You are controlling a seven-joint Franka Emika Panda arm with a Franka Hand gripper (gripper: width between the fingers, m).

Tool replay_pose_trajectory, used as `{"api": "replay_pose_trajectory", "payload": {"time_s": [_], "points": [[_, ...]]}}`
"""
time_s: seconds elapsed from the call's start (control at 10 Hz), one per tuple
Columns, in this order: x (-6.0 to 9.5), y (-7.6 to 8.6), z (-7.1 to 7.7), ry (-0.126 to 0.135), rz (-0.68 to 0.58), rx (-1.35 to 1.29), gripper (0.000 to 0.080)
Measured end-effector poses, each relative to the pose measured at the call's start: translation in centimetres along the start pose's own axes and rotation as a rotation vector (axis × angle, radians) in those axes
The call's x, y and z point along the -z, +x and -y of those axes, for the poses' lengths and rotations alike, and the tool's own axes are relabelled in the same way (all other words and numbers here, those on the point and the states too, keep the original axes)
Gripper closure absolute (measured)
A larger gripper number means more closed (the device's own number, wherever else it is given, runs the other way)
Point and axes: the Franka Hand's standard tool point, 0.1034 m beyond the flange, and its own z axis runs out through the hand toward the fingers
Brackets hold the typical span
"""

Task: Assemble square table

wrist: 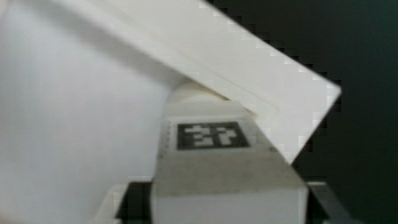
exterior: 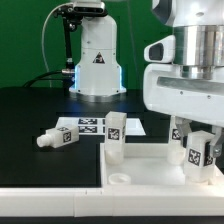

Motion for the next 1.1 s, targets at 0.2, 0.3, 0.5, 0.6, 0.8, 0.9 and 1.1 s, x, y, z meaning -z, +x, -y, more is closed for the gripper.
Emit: {"api": "replay_pose_trajectory", "payload": {"time_s": [0.2, 0.3, 0.5, 0.6, 0.8, 0.9, 1.1], "points": [[-0.02, -0.42, 0.14, 0.014, 0.047, -0.345, 0.0512], [-0.02, -0.40, 0.14, 0.013, 0.045, -0.352, 0.0512], [-0.04, -0.40, 0.12, 0.014, 0.039, -0.263, 0.0432], [-0.06, -0.38, 0.14, 0.017, 0.021, -0.063, 0.0240], [-0.11, -0.39, 0.09, 0.017, 0.013, 0.211, 0.0166], [-0.12, -0.31, 0.07, 0.016, 0.011, 0.253, 0.0166], [-0.07, -0.17, 0.10, 0.013, 0.000, 0.465, 0.0152]]}}
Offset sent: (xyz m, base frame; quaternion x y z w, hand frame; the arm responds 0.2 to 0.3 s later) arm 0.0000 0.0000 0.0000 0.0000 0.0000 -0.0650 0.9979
